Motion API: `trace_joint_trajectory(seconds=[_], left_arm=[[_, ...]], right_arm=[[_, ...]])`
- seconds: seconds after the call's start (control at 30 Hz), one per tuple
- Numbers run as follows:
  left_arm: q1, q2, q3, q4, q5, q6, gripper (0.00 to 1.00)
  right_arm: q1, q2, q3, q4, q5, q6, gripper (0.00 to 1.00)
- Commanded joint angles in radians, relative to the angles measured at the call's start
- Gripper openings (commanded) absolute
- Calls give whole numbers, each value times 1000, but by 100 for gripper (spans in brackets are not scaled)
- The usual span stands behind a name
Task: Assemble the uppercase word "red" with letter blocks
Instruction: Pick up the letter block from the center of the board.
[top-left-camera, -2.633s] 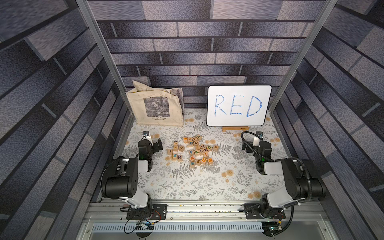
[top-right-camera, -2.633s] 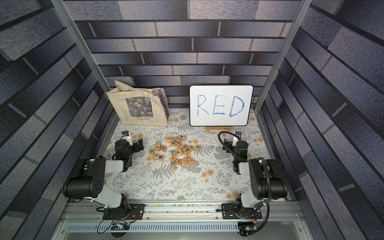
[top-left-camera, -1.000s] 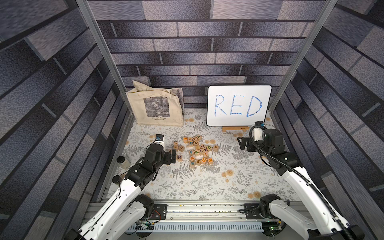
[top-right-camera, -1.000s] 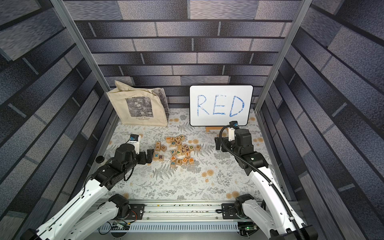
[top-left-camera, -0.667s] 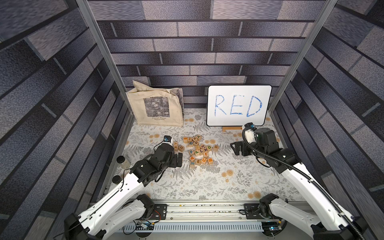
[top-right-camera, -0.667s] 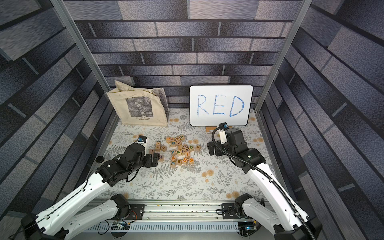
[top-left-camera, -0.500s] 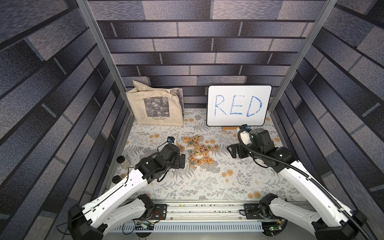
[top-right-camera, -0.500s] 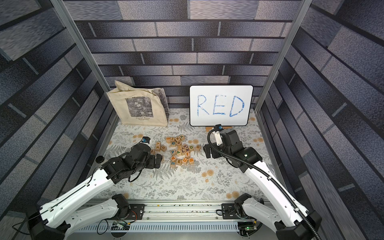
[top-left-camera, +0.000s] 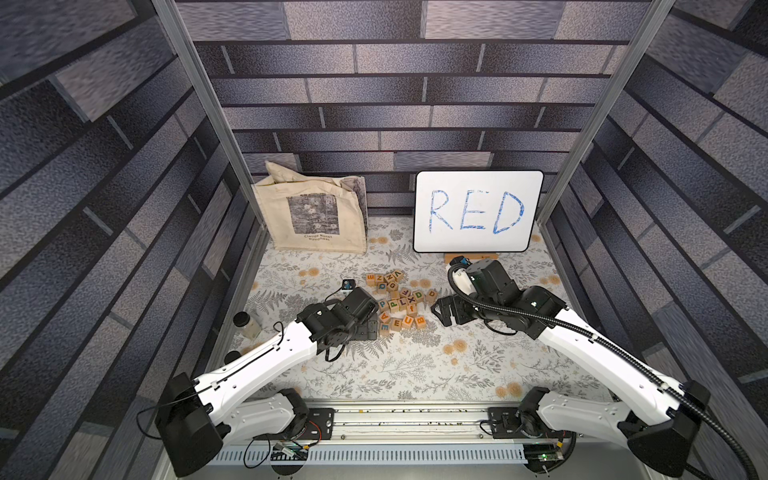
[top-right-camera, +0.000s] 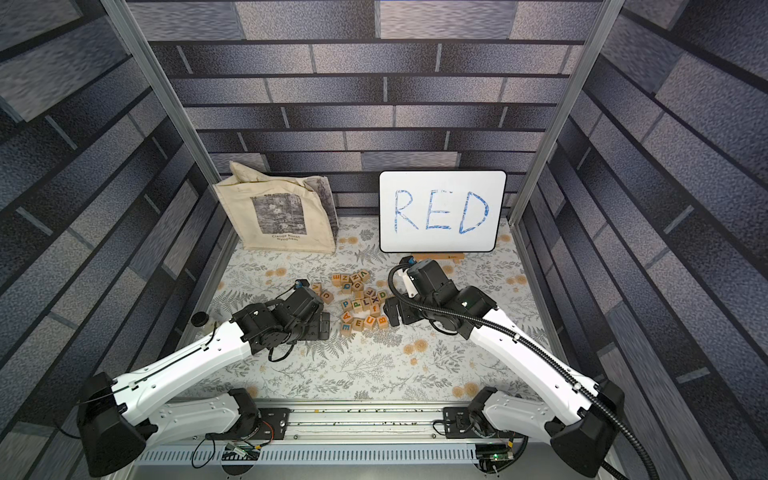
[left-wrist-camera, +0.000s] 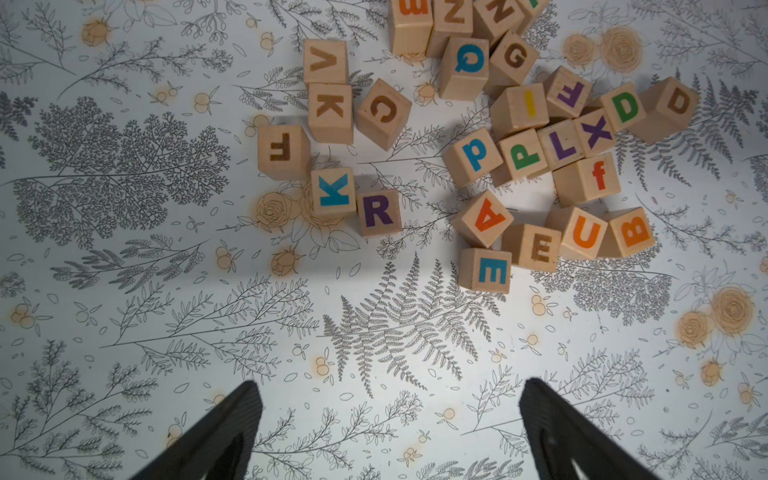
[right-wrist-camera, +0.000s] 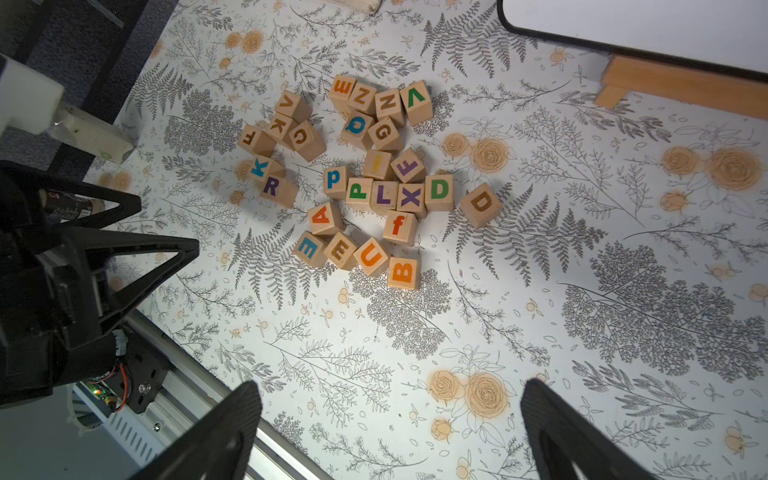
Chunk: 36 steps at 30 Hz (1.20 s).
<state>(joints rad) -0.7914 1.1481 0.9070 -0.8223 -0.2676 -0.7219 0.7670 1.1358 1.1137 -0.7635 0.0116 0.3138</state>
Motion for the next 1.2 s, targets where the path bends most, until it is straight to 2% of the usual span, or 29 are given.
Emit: trace_joint_trajectory(seconds=[0.0, 0.2, 0.37, 0.53, 0.73, 0.93, 1.17], left_arm=[[17, 32, 31, -81, -47, -91, 100], [50, 71, 23, -38, 20, -47, 100], [73, 112, 29, -14, 26, -31, 100], [112, 176, 41, 0, 96, -28, 100], [111, 217, 52, 40, 70, -41, 100], [150, 267, 61, 72, 94, -53, 100], [156, 363, 116, 54, 105, -15, 100]], right_arm=[[20, 0, -10, -12, -16, 43, 100], [37, 39, -24, -16, -55, 58, 100], [40, 42, -39, 17, -63, 55, 100], [41, 66, -29, 36, -72, 35, 100], [40, 95, -15, 62, -98, 29, 100], [40, 118, -4, 85, -103, 24, 100], [40, 154, 14, 98, -106, 24, 100]])
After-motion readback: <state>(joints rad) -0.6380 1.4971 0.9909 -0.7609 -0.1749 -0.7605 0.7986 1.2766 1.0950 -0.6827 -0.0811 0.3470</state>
